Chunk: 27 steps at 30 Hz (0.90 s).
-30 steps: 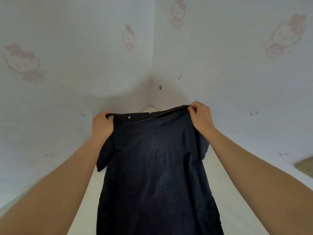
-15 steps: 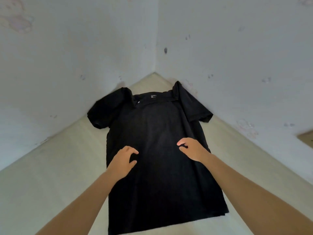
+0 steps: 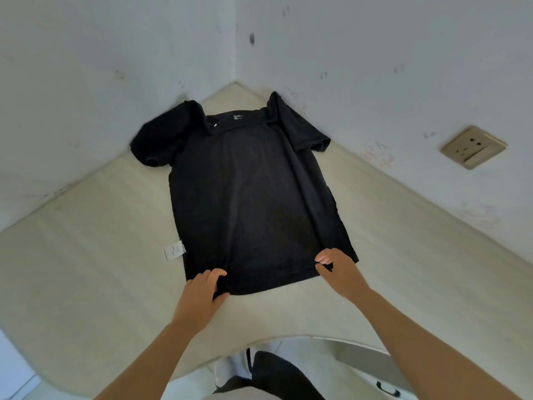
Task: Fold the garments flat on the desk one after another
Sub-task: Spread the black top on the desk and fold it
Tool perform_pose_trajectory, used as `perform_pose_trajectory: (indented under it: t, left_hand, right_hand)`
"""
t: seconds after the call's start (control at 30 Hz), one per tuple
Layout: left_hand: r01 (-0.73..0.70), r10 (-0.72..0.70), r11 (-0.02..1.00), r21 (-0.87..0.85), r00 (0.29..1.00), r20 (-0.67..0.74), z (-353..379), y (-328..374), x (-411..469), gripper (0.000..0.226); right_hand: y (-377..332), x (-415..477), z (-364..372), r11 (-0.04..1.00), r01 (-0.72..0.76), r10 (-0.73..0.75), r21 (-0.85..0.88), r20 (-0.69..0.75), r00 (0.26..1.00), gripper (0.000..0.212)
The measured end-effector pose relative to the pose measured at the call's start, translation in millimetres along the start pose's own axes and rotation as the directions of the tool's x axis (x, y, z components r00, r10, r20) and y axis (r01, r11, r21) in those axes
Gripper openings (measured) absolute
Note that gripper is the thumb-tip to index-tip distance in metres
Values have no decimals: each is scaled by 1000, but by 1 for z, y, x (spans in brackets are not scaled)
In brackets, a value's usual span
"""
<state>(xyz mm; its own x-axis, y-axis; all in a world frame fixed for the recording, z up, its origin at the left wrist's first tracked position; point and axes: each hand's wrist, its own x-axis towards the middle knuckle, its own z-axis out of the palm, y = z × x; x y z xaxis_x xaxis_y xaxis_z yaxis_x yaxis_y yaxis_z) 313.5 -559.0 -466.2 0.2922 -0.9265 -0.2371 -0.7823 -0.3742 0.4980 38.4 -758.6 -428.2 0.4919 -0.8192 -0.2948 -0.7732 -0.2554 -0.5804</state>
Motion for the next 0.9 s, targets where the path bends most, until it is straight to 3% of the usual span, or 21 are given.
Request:
perform_pose_trajectory:
  t: [0.2,0.3,0.37,0.5,0.57,0.63,0.73,0.83,0.9]
  left_hand:
    - [137,-141,986,-95,989,-36,4,-10,-27,35]
    - [182,-186,981,-71,981,-58,2,-19,-40,22]
    - [219,-223,974,-51,971,-91,1,-24,-52,18]
    - [277,-252,957,88,941,-226,-2,-33,-72,9]
    - [303,-262,946,112,923,-282,0,-34,-78,11]
    - [310,-268,944,116,922,-280,0,-32,-79,17]
    - [344,-312,934,101,918,-244,-5,-26,-74,28]
    - [354,-324,930,103,918,-229,-8,-22,-72,24]
    - [376,-353,926,44,899,-261,-13,-20,-71,18]
  right_hand:
    - [8,-20,-11,999,29,-31,-19,-78,996,27]
    - [13,-13,-20,961,68,-83,-269,-45,996,33]
    - [18,-8,-23,893,115,-112,-435,33,993,46]
    - [28,-4,-18,778,276,-161,-564,245,956,64]
    - [32,-4,-11,728,352,-216,-589,290,932,64]
    - [31,-5,-3,709,378,-286,-596,248,926,47]
    - [26,-7,-6,745,318,-293,-586,141,946,14]
    - [30,-11,-17,867,198,-213,-457,19,977,14]
    - [34,-11,-27,970,95,-120,-222,-102,988,18]
